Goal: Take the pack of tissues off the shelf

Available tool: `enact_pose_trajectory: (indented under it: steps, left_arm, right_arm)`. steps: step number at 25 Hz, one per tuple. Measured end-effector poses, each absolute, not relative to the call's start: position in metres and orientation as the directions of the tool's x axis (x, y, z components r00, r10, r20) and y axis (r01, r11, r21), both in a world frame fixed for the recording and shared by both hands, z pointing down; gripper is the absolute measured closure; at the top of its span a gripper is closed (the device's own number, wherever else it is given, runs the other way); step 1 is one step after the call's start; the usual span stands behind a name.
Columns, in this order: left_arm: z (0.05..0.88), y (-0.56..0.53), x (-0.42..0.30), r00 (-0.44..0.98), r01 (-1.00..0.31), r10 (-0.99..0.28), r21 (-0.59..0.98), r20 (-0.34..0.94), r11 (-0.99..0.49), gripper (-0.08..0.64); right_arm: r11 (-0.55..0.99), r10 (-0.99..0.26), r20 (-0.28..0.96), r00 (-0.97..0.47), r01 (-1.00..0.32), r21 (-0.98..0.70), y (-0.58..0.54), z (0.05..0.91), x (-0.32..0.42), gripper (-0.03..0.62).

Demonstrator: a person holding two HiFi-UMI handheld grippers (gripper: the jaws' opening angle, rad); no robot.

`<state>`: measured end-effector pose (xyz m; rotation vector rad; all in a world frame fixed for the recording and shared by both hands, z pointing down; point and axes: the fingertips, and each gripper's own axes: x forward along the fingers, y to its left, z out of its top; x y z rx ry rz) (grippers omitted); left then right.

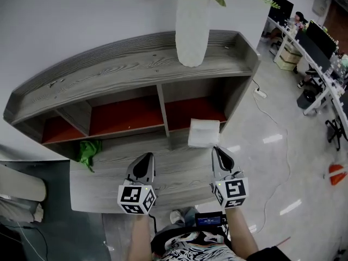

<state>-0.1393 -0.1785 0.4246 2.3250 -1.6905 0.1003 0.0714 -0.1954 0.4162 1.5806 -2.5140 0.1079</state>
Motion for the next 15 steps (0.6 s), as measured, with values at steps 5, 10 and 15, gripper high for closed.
enact_pose_trajectory:
  steps: [5, 10, 15]
  left_arm:
    - [0.423, -0.173, -0.136, 0.328, -0.938, -0.923, 0.184, 0.202, -0.293, 0.554]
    - [0.426, -0.167, -0.137, 0.319, -0.941, -0.925, 0.181, 0.204, -0.285, 0.554]
    - [0.431, -0.163, -0.14, 0.311, -0.945, -0.925, 0.175, 0.217, -0.277, 0.554]
  right_arm:
    - [0.43, -0.892, 0.17, -0.419, -0.903, 0.03, -0.185, 0.414, 0.074, 0.578]
    - [0.42, -0.901, 0.142, -0.41, -0.906, 0.05, -0.177, 0.411, 0.076, 0.578]
    - [0.426, -0.896, 0.15, -0.417, -0.905, 0.027, -0.172, 0.417, 0.078, 0.578]
